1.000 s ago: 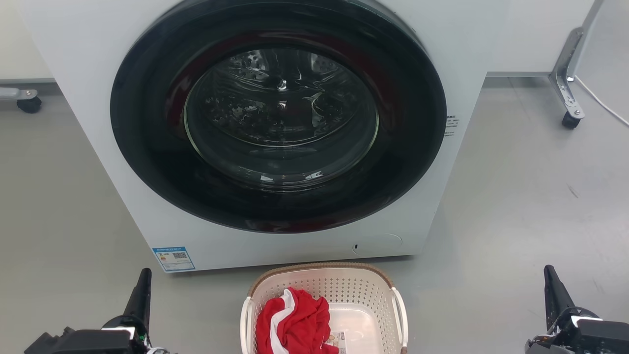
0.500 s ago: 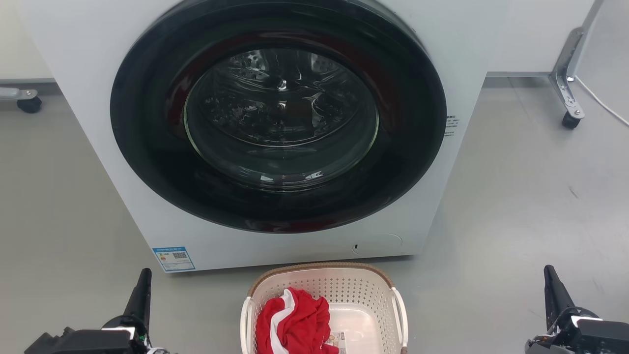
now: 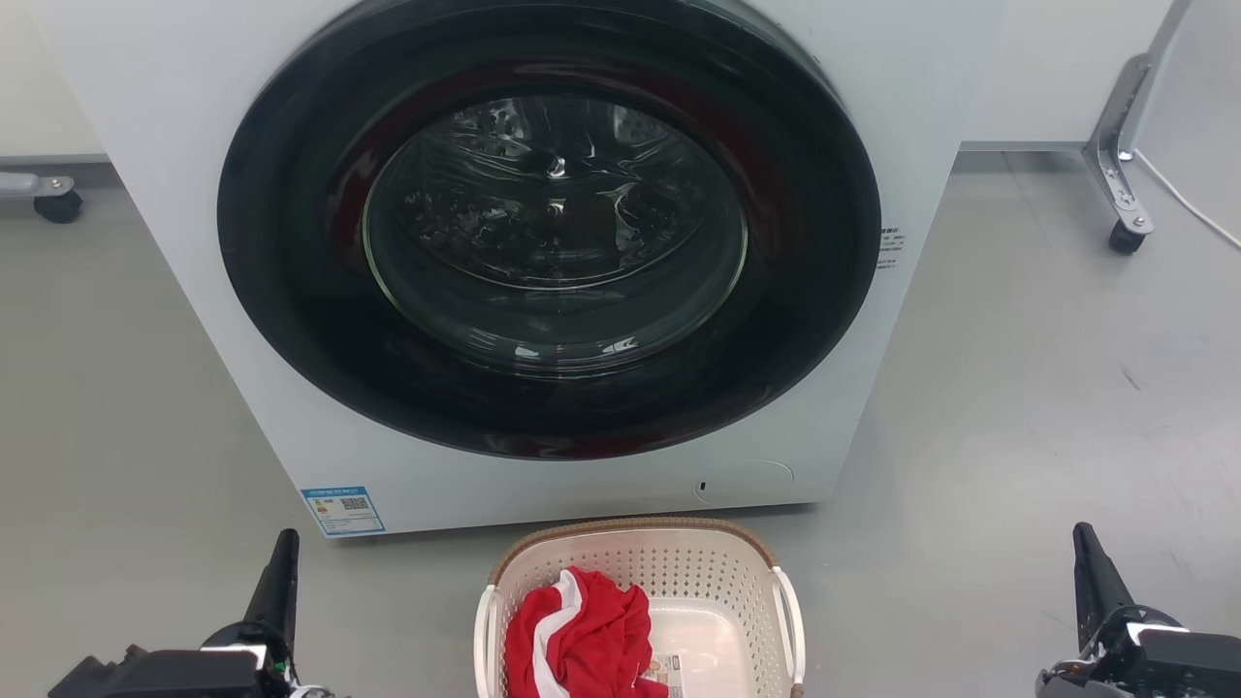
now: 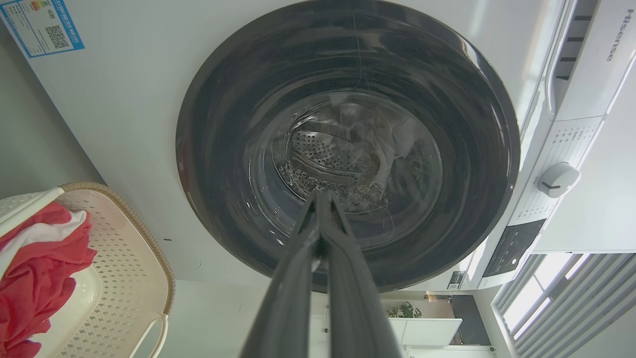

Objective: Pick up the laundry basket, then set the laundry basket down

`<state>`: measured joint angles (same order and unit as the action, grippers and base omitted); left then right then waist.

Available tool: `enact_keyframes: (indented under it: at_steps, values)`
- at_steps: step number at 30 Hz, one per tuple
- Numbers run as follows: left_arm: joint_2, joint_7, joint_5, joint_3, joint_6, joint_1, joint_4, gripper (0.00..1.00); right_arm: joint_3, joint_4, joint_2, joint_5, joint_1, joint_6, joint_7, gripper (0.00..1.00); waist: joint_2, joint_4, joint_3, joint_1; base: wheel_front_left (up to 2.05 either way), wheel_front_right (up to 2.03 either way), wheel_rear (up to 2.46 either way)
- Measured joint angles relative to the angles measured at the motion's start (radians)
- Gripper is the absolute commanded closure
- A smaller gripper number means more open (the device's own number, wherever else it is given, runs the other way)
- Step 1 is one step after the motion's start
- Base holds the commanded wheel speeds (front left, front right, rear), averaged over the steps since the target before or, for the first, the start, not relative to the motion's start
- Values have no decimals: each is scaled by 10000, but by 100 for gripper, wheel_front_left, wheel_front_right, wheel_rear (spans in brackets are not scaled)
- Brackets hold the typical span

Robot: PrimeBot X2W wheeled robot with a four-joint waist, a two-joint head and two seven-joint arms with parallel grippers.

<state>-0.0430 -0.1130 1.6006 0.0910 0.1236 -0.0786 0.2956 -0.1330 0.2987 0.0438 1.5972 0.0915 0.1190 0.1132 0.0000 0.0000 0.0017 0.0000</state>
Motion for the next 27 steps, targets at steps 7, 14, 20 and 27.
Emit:
enact_keyframes:
  at_steps: [7, 14, 20, 27]
  values:
    - [0, 0, 0, 0, 0, 0, 0, 100, 0, 0, 0, 0, 0, 0, 0, 100, 0, 0, 0, 0, 0, 0, 0]
    - [0, 0, 0, 0, 0, 0, 0, 100, 0, 0, 0, 0, 0, 0, 0, 100, 0, 0, 0, 0, 0, 0, 0]
    - [0, 0, 0, 0, 0, 0, 0, 100, 0, 0, 0, 0, 0, 0, 0, 100, 0, 0, 0, 0, 0, 0, 0]
    - [0, 0, 0, 0, 0, 0, 2, 100, 0, -2, 0, 0, 0, 0, 0, 100, 0, 0, 0, 0, 0, 0, 0]
